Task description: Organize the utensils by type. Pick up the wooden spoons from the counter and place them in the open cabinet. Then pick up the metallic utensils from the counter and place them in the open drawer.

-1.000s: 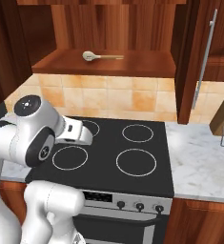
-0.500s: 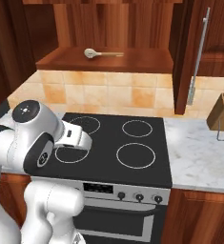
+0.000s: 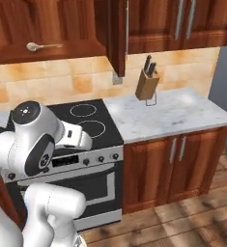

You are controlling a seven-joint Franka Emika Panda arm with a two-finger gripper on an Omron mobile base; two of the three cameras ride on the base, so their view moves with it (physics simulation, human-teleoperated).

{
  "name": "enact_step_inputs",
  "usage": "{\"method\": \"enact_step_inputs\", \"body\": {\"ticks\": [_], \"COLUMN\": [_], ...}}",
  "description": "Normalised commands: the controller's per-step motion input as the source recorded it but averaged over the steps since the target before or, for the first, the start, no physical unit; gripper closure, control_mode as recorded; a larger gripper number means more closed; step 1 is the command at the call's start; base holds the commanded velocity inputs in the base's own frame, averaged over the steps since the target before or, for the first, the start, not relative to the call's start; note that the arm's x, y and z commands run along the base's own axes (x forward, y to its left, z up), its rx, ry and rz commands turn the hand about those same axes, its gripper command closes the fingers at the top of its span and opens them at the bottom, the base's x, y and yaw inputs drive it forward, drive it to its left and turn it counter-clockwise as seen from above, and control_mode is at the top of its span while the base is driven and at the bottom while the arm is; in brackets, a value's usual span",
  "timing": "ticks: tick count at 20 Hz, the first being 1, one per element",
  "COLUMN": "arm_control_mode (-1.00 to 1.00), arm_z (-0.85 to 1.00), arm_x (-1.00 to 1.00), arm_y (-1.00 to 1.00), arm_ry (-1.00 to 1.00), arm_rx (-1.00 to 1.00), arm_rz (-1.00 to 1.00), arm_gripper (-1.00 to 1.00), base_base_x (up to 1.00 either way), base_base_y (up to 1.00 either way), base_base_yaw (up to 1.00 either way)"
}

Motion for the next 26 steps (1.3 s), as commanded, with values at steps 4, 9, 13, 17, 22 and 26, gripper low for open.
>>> {"method": "enact_step_inputs", "body": {"ticks": [4,9,13,17,22,26], "arm_control_mode": [1.00,1.00,1.00,1.00,1.00,1.00], "arm_z": [0.00,0.00,0.00,0.00,0.00,0.00], "arm_x": [0.00,0.00,0.00,0.00,0.00,0.00], "arm_y": [0.00,0.00,0.00,0.00,0.00,0.00], "arm_ry": [0.00,0.00,0.00,0.00,0.00,0.00], "arm_rx": [0.00,0.00,0.00,0.00,0.00,0.00], "arm_rz": [0.00,0.00,0.00,0.00,0.00,0.00], "arm_gripper": [-1.00,-1.00,-1.00,-1.00,-1.00,-1.00], "base_base_x": [0.00,0.00,0.00,0.00,0.00,0.00], "base_base_y": [0.05,0.04,0.09,0.07,0.05,0.05], "base_base_yaw": [-1.00,-1.00,-1.00,-1.00,-1.00,-1.00]}}
